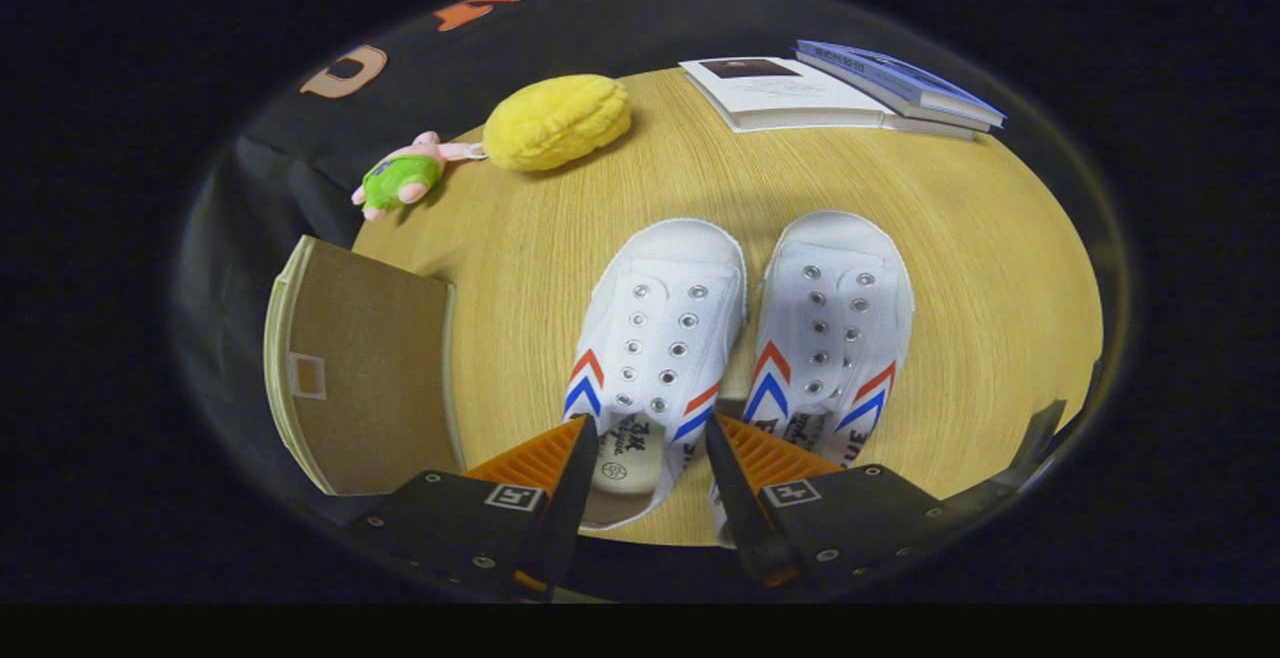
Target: Open the storage box then place both shoes into the box .Put the left shoe in first, then the right shoe, with the right side of both shoes facing outward in a uniform manner.
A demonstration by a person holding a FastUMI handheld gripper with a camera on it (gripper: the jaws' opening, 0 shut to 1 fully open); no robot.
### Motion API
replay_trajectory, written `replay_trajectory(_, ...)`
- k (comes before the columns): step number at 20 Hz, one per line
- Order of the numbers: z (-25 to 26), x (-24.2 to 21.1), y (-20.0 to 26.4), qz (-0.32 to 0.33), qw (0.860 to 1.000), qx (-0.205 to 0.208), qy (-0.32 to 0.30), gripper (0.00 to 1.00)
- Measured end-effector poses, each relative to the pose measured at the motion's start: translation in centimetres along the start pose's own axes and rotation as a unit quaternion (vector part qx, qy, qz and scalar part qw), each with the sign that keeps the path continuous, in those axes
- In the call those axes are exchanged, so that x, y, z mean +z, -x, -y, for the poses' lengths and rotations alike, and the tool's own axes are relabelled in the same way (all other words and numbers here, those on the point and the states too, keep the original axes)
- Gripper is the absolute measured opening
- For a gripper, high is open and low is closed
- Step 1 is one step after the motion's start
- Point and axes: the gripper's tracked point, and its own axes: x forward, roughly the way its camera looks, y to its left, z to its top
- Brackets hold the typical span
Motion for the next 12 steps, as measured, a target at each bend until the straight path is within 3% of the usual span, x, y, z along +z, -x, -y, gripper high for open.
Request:
replay_trajectory(5, 0.6, -0.1, -1.8, -0.005, 1.0, -0.022, -0.019, 0.45)
replay_trajectory(10, 0.2, -0.3, -2.5, -0.017, 0.995, 0.025, -0.091, 0.33)
replay_trajectory(12, 0.3, -0.4, -2.0, -0.019, 0.992, 0.04, -0.121, 0.21)
